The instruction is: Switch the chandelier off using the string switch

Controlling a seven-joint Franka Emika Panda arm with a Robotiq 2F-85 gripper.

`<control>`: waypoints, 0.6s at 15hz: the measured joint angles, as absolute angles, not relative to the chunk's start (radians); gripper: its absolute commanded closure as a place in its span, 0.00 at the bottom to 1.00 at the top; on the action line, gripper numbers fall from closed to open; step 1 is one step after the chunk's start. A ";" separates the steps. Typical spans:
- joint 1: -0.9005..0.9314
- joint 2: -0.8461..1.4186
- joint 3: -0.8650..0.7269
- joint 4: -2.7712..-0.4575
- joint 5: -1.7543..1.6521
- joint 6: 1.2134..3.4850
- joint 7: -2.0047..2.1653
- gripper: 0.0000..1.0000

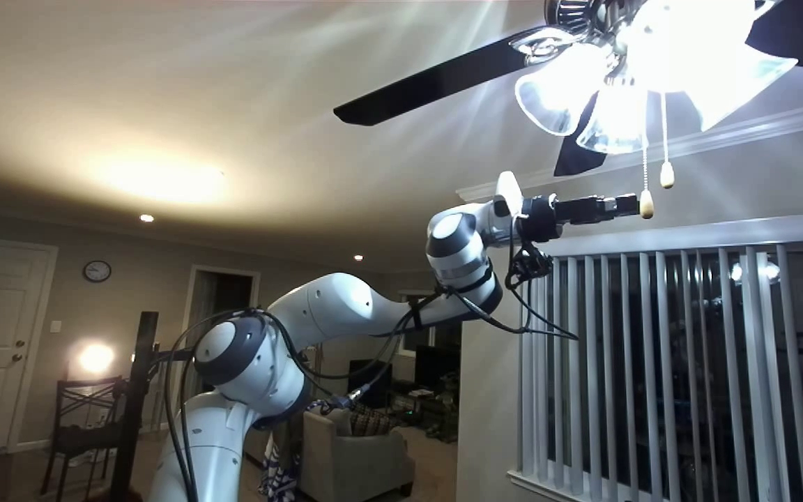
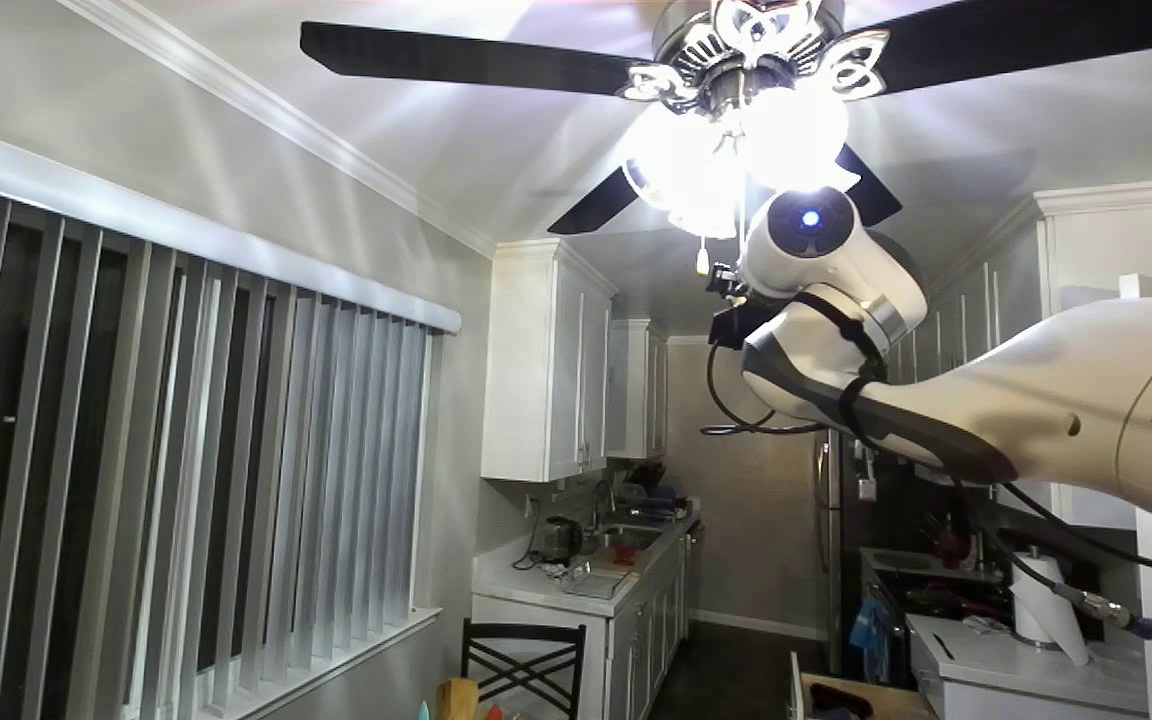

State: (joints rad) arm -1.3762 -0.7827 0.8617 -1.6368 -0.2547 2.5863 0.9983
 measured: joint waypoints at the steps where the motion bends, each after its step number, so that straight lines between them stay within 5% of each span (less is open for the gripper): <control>1: -1.386 -0.783 0.868 -1.630 -0.255 2.585 0.998 0.00; 3: -1.418 -0.782 0.884 -1.608 -0.255 2.583 0.998 0.00; 4: -1.437 -0.780 0.894 -1.592 -0.255 2.583 0.998 0.25; 9: -1.532 -0.774 0.944 -1.499 -0.254 2.579 0.998 0.55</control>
State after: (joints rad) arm -1.5320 -0.7738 0.9442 -1.4988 -0.2541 2.5786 0.9981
